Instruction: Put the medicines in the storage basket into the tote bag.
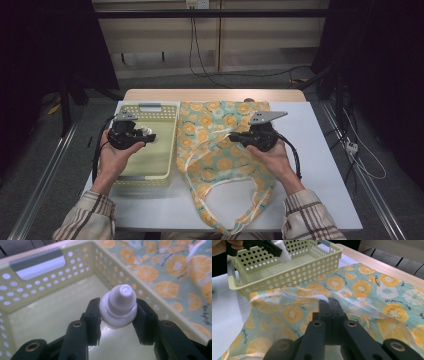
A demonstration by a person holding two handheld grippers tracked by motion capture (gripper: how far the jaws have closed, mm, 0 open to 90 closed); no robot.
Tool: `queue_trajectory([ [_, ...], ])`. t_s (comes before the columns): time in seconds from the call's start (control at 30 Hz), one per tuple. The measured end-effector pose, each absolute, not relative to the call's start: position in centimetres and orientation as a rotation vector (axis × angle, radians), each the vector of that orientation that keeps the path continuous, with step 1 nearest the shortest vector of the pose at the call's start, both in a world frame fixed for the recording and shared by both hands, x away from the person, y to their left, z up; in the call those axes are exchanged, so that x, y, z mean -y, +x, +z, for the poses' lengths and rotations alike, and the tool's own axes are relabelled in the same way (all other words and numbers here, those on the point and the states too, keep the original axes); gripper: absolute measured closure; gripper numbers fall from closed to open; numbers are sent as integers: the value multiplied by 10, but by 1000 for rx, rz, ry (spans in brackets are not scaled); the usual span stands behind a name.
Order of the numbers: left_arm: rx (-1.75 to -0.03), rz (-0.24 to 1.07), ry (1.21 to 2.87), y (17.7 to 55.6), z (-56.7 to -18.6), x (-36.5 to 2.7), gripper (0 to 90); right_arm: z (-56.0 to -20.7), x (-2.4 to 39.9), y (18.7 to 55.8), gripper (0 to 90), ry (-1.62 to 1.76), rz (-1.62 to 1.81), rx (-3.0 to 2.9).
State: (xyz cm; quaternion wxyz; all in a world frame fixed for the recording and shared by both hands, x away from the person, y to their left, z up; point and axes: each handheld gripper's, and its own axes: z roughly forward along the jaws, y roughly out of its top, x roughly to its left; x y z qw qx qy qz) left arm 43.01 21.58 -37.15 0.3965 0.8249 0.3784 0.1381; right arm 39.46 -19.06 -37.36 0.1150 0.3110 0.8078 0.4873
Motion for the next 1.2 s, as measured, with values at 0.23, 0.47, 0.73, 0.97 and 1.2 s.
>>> queue_trajectory([
  [0.23, -876, 358, 2067, 416, -359, -211, 605, -374, 190, 395, 900, 911, 1426, -2370],
  [0.47, -847, 350, 2005, 404, -352, -209, 605, -374, 190, 397, 900, 906, 1431, -2372],
  [0.73, -798, 359, 2014, 388, -349, -199, 605, -373, 191, 396, 900, 910, 1434, -2360],
  [0.97, -721, 336, 2032, 376, -346, -178, 605, -373, 192, 395, 900, 898, 1438, -2360],
  [1.2, -670, 338, 2040, 361, -345, -158, 605, -372, 194, 396, 900, 902, 1431, -2354],
])
